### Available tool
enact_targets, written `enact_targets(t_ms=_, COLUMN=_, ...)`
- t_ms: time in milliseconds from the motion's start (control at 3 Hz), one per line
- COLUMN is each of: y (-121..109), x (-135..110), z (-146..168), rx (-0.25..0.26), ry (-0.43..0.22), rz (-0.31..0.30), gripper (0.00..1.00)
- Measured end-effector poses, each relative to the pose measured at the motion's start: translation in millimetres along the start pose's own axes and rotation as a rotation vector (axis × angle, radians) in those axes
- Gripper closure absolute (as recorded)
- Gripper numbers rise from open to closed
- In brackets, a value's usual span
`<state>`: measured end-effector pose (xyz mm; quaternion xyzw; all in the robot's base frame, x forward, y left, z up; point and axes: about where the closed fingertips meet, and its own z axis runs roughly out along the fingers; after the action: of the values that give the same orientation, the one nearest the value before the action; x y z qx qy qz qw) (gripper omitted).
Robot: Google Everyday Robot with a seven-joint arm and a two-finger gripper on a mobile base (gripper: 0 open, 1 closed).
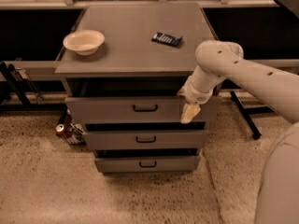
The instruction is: Open top drawer
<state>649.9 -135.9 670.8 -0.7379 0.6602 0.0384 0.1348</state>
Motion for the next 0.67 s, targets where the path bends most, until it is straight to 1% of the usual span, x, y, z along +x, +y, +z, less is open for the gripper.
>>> enact_targets(t_ms=333, y=10.0, x=-2.2, z=-12.3, rx=0.008, ry=-0.007, rz=-0.017, gripper=0.73)
enact_targets(t_ms=667, y=9.5, x=-3.1, z=-15.8, rx=0.008, ry=-0.007, rz=-0.017, gripper=0.96)
